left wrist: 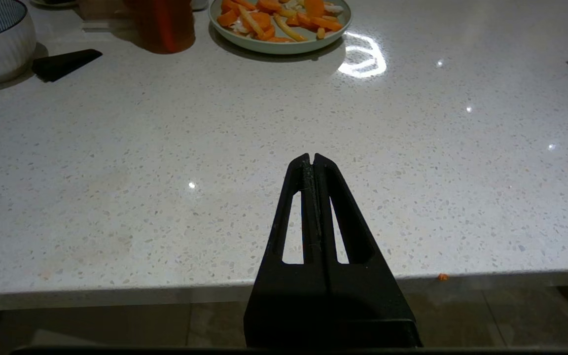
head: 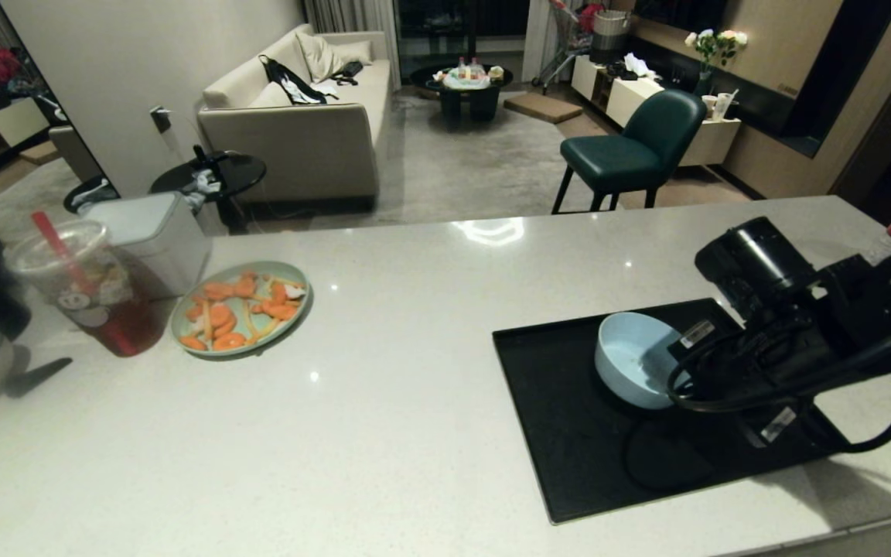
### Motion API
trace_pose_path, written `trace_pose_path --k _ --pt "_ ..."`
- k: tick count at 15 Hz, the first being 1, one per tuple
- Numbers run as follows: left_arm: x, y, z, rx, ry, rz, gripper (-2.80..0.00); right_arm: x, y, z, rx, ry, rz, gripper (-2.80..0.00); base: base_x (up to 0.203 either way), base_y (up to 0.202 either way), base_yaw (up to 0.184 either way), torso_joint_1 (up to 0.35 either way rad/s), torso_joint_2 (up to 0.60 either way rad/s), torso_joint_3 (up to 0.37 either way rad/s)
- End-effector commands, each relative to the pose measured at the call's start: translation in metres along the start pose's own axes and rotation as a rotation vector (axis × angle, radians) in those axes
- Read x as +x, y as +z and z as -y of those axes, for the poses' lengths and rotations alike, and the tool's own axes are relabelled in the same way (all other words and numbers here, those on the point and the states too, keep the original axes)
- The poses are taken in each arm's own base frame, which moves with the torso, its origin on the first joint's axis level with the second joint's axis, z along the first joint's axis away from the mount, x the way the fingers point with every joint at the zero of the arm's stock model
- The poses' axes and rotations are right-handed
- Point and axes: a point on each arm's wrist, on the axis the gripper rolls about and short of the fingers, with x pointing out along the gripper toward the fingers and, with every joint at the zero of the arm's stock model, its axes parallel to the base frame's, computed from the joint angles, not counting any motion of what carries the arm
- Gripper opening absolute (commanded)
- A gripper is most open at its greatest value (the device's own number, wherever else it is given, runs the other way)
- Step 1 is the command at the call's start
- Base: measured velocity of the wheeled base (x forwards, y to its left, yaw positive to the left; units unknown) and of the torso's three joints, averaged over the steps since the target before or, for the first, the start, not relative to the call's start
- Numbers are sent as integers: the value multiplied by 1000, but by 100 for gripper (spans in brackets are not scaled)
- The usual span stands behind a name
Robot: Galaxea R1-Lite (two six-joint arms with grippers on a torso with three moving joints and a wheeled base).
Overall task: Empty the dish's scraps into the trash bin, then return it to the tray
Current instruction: Put the bowl back to the table
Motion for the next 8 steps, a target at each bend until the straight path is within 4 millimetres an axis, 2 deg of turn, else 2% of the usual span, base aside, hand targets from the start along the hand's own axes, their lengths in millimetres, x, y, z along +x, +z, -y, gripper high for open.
trace_pose_path --k 1,5,8 --pt "0 0 0 -1 0 0 -280 -6 -2 7 -3 -43 -12 -280 0 0 0 0 0 0" --pt "0 0 0 -1 1 -1 -280 3 -5 15 -13 -105 -24 -280 0 0 0 0 0 0" --pt "0 0 0 -1 1 -1 -280 9 -5 12 -12 -109 -19 -280 0 0 0 0 0 0"
